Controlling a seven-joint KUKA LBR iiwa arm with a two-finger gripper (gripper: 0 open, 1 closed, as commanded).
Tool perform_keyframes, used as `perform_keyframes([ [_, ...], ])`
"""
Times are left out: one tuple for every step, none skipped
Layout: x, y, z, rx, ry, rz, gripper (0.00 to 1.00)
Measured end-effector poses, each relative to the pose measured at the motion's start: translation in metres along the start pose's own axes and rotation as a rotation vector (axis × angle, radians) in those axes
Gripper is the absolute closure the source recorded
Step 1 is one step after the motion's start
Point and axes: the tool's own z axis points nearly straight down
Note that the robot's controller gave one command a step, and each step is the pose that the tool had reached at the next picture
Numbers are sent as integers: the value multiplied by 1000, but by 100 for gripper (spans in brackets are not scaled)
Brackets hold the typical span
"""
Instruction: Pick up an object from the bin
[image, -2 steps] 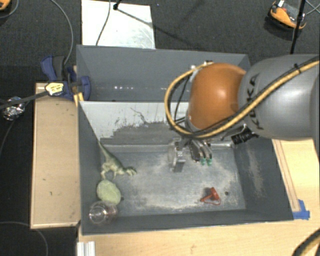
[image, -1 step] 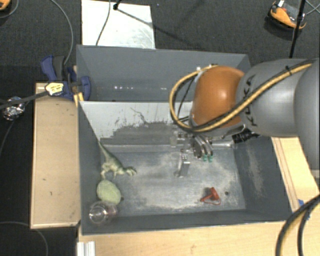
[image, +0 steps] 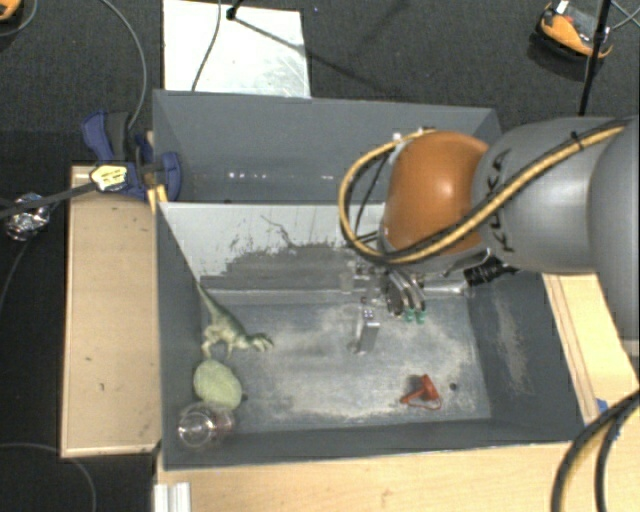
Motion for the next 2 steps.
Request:
perform_keyframes([
  [8,21,32,0,-7,3,0],
  [18,41,60,-1,5,1,0],
])
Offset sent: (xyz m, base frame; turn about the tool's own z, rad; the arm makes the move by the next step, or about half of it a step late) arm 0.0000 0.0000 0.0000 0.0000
